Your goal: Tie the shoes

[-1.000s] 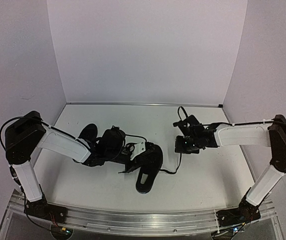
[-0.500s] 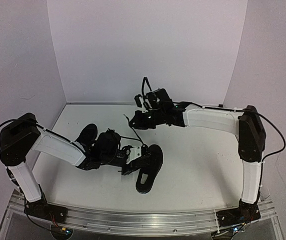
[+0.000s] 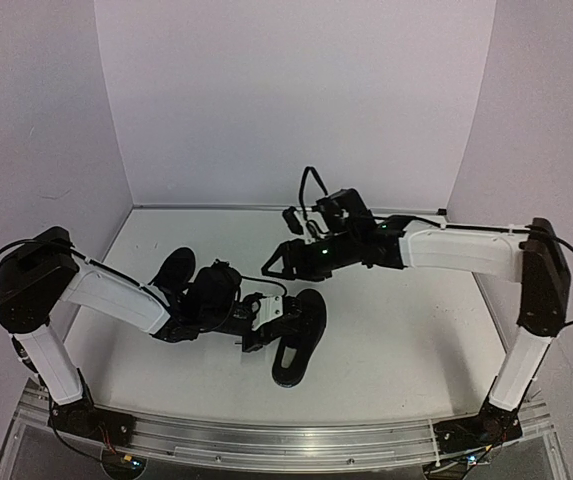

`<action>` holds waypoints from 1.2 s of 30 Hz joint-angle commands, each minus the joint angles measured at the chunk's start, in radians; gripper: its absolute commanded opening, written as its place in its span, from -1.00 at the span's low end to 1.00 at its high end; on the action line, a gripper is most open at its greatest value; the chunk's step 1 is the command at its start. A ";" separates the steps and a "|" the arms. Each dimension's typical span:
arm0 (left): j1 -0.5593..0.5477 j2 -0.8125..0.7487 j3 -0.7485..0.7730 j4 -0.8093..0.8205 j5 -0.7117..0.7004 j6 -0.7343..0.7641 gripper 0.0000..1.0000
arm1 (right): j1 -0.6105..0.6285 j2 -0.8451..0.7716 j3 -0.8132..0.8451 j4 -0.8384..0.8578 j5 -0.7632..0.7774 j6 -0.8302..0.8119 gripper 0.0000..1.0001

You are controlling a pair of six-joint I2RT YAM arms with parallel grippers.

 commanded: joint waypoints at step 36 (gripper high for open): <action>-0.007 -0.010 0.053 -0.001 -0.032 0.009 -1.00 | 0.049 -0.146 -0.401 0.186 0.025 0.124 -0.80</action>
